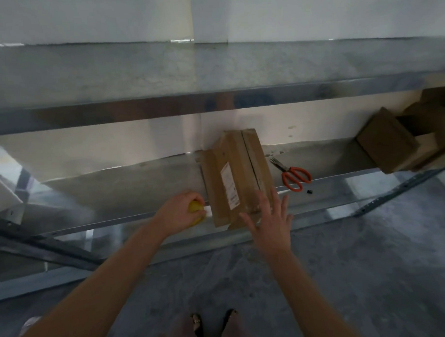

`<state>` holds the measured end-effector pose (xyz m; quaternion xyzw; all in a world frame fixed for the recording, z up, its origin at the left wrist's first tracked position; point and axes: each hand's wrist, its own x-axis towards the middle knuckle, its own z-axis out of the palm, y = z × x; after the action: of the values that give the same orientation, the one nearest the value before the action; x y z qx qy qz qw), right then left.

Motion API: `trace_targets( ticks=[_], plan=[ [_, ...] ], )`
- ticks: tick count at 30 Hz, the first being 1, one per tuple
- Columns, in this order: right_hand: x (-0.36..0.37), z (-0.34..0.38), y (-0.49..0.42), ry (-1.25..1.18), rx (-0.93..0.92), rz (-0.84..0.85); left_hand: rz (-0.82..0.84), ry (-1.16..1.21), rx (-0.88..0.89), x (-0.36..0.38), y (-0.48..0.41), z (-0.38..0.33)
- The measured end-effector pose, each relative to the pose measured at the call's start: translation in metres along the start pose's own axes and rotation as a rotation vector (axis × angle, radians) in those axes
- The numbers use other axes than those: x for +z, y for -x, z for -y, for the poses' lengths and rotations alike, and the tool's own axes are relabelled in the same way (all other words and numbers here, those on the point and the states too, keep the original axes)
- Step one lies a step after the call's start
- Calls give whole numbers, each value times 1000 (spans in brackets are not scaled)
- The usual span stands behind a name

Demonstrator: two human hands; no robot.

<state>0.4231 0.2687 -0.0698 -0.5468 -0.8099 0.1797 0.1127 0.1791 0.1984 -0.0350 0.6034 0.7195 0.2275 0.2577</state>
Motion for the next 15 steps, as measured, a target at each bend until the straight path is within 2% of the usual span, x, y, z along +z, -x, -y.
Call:
trace_targets(
  ticks=[2, 5, 7, 11, 15],
  plan=[
    [-6, 12, 3, 1, -84, -91, -8, 16, 29, -6, 7, 2],
    [-1, 40, 2, 23, -368, -271, -69, 11, 79, -13, 17, 9],
    [9, 65, -2, -9, -411, -171, -109, 1, 99, -17, 24, 12],
    [33, 101, -12, -290, -316, 153, -148, -33, 161, -22, 34, 19],
    [49, 114, -21, -347, -264, 246, -167, -69, 166, -26, 38, 31]
  ],
)
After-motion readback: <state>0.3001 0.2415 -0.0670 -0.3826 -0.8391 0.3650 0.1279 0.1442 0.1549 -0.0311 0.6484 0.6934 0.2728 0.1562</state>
